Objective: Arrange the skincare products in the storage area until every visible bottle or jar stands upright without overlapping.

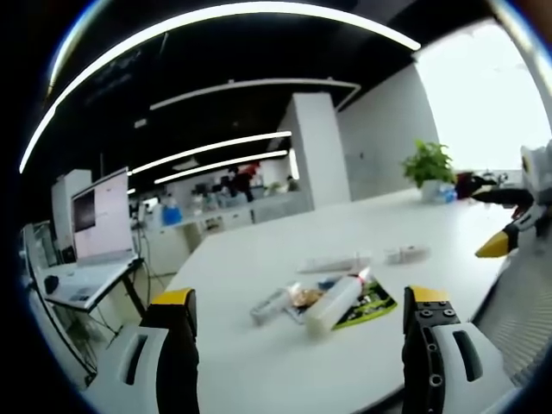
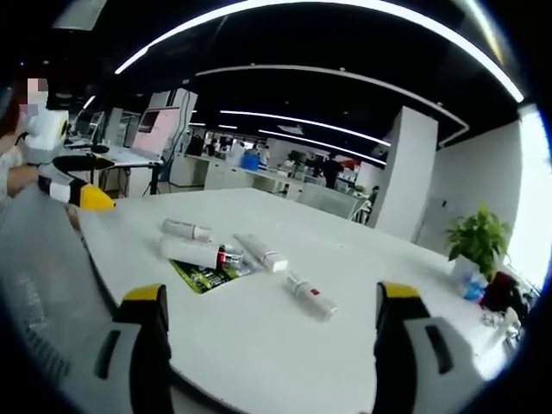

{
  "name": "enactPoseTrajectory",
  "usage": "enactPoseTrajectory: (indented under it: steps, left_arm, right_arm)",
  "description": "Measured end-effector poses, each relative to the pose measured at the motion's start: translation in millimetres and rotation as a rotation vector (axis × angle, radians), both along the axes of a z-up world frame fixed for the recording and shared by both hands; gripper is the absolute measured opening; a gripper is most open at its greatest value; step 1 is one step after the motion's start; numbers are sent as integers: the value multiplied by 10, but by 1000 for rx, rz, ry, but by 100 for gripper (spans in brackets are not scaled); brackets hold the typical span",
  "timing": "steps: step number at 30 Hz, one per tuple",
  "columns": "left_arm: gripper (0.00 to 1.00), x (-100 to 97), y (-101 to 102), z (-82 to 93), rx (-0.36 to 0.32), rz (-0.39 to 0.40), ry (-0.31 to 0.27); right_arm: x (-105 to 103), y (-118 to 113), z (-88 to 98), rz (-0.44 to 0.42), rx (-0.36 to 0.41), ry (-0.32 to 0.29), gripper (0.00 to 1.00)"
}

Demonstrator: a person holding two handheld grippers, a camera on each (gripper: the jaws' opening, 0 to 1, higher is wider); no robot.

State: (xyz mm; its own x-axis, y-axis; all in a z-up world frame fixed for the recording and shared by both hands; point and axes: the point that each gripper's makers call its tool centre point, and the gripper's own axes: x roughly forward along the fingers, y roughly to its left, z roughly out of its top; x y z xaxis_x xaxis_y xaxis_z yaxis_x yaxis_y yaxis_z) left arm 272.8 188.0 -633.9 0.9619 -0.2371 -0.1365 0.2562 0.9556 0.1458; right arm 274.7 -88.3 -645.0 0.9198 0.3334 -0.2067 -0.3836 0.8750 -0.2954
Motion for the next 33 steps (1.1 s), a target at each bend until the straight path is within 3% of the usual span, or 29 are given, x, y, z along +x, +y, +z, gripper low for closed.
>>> enactPoseTrajectory:
  steps: [6, 10, 23, 33]
  left_arm:
    - [97, 8, 21, 8, 10, 7, -9]
    - [97, -2, -19, -40, 11, -21, 20]
    - [97, -2, 4, -18, 15, -13, 3]
    - [97, 13, 86, 34, 17, 45, -28]
  right_arm:
    - [-3, -11, -44, -4, -2, 24, 100]
    - [-10, 8, -53, 1, -5, 30, 100]
    - [-10, -24, -75, -22, -22, 40, 100]
    - [9, -26, -48, -13, -14, 24, 100]
